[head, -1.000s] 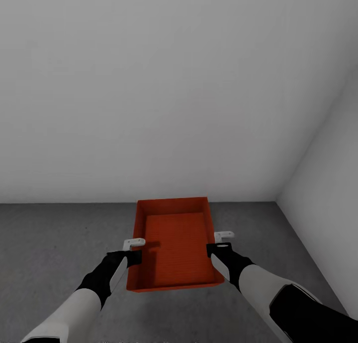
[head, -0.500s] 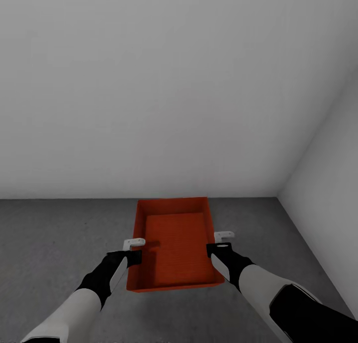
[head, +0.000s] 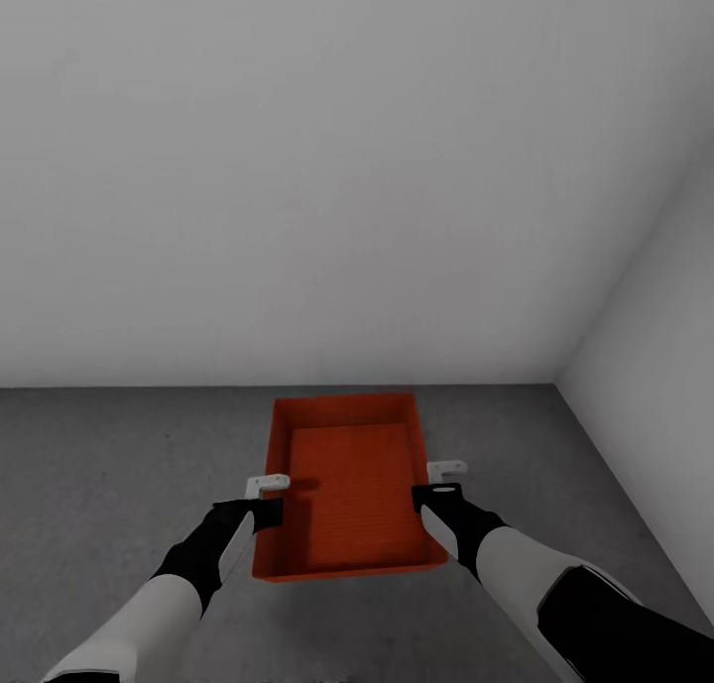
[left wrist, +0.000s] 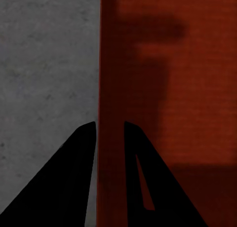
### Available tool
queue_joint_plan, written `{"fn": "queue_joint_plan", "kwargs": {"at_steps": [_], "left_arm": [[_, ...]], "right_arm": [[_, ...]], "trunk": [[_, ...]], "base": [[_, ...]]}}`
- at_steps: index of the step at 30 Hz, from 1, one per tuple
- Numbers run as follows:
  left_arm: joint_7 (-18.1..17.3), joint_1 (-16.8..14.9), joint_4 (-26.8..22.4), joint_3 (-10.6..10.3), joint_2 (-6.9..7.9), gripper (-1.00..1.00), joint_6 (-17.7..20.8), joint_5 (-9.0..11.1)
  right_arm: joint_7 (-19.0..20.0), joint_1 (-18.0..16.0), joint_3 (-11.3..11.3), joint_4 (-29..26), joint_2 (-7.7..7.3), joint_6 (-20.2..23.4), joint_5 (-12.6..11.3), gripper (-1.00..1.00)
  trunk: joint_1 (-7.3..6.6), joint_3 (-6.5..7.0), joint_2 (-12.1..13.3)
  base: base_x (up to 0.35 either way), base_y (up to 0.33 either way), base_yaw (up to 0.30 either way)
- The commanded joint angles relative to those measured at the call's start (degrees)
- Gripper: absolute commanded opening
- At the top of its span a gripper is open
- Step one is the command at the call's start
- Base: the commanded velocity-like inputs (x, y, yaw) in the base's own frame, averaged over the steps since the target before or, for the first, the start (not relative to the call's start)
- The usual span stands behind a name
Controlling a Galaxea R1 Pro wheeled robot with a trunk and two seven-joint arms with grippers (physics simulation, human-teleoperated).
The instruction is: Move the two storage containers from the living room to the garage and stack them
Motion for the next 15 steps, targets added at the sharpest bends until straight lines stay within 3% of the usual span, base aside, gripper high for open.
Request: {"fn": "queue_joint_plan", "kwargs": {"at_steps": [1, 15], "left_arm": [[0.6, 0.0, 0.0, -0.4, -0.08, -1.00, 0.3, 1.4], [0.6, 0.0, 0.1, -0.4, -0.08, -1.00, 0.3, 1.4]], "right_arm": [[-0.5, 0.0, 0.7, -0.4, 0.01, 0.4, 0.2, -1.00], [-0.5, 0.0, 0.7, -0.4, 0.08, 0.5, 0.2, -1.00]], "trunk": [[0.22, -0.31, -0.4], [3.29, -3.19, -6.1]], "base": [[0.000, 0.000, 0.000], [0.000, 0.000, 0.000]]}}
